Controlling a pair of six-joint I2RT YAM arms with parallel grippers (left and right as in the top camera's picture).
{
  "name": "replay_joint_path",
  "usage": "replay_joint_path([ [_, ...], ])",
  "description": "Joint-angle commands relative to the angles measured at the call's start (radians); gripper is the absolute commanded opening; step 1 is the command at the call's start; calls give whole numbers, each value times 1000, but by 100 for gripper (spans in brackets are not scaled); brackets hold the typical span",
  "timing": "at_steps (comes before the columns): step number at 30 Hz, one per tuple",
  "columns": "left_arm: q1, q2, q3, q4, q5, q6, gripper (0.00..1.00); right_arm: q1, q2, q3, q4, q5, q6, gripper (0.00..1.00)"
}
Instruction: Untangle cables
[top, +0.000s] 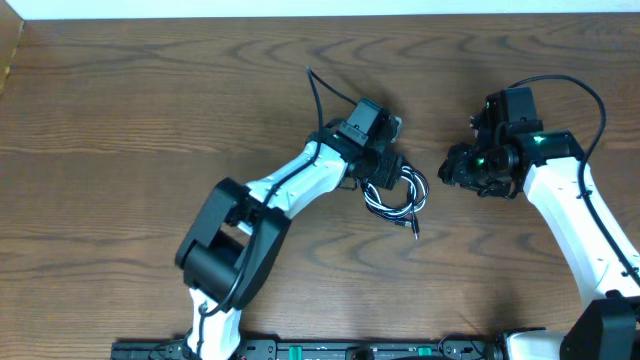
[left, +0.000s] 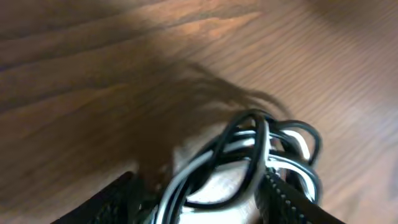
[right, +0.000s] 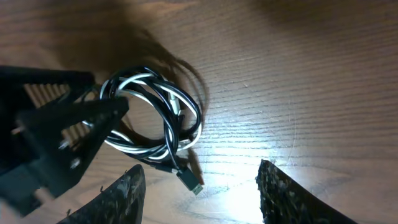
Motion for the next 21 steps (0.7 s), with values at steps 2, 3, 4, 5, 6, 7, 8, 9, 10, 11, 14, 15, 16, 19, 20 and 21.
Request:
replay_joint_path([
  [2, -26, 24, -2, 21, -6, 143, 40, -2, -1, 7, -8, 22, -18, 53],
  [3, -27, 24, -2, 26, -6, 145, 39, -2, -1, 6, -6, 22, -18, 53],
  [4, -28, 24, -2, 31, -6, 145, 38, -2, -1, 6, -6, 22, -18, 53],
  [5, -29, 24, -2, 35, -6, 145, 36, -2, -1, 5, -5, 22, -18, 53],
  [6, -31, 24, -2, 36, -6, 145, 35, -2, 0, 5, -5, 22, -18, 53],
  [7, -32, 25, -2, 36, -6, 145, 34, -2, 1, 5, -5, 23, -18, 53],
  [8, -32, 25, -2, 36, -6, 145, 32, -2, 2, 5, -5, 23, -18, 53],
  [9, -32, 25, -2, 37, -6, 145, 27, -2, 3, 5, -5, 22, -18, 53],
  [10, -32, 25, -2, 42, -6, 145, 19, -2, 4, 3, -2, 22, -18, 53],
  [11, -32, 24, -2, 45, -6, 144, 8, -2, 4, 1, 0, 22, -18, 53],
  [14, -25, 11, -2, 51, -6, 70, 7, 10, 5, -14, 21, 18, -17, 53],
  [15, -13, -2, -2, 50, -5, 6, 7, 18, 5, -20, 31, 10, -16, 53],
  [16, -6, -10, -2, 50, 2, -29, 7, 24, 5, -23, 38, 8, -9, 54],
  [19, 57, -58, -2, 51, 158, -146, 7, 58, 11, -32, 69, 6, 2, 54],
  [20, 81, -71, -2, 51, 216, -175, 8, 69, 19, -32, 75, 6, 6, 54],
  [21, 97, -79, -2, 50, 253, -196, 8, 77, 24, -33, 78, 7, 8, 54],
])
